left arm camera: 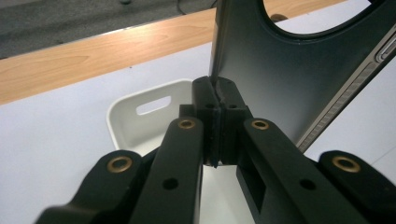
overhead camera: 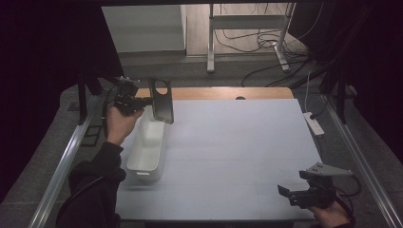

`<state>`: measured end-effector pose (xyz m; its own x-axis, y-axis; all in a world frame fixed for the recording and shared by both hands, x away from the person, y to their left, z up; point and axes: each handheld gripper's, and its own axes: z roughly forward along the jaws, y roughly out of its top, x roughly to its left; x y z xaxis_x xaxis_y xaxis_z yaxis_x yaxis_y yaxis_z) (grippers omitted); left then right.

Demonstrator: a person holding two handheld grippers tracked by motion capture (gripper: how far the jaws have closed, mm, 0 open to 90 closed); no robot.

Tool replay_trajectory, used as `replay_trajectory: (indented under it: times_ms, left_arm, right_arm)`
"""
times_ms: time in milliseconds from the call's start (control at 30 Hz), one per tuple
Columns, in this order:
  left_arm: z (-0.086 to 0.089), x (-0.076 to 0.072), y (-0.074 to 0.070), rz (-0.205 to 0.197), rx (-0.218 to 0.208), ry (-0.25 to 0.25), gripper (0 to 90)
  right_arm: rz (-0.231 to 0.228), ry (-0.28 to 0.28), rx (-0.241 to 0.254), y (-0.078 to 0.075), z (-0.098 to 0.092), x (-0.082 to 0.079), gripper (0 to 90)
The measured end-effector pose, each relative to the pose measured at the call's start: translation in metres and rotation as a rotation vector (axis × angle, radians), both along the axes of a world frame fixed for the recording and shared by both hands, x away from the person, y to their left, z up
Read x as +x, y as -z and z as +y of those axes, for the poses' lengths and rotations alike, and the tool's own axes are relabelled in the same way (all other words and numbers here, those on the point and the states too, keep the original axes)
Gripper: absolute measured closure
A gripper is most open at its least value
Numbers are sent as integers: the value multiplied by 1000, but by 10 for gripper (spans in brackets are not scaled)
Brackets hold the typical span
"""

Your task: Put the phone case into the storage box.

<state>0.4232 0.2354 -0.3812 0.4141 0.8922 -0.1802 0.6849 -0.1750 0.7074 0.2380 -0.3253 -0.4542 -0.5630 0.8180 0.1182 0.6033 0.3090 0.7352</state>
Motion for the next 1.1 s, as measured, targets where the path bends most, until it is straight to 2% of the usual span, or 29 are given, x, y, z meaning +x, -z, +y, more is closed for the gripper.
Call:
replay_trajectory:
  times_ms: [633,800,1100]
  left_arm:
    - [11,16,5,-6,5,-68,887]
    - [14,21,12,1,1,-97,887]
    - [19,26,17,-1,4,-135,887]
  right_arm:
    - [6,-3,2,0,0,1,0]
    - [9,-8,-2,1,0,1,5]
    - [14,-5,-5,1,1,1,10]
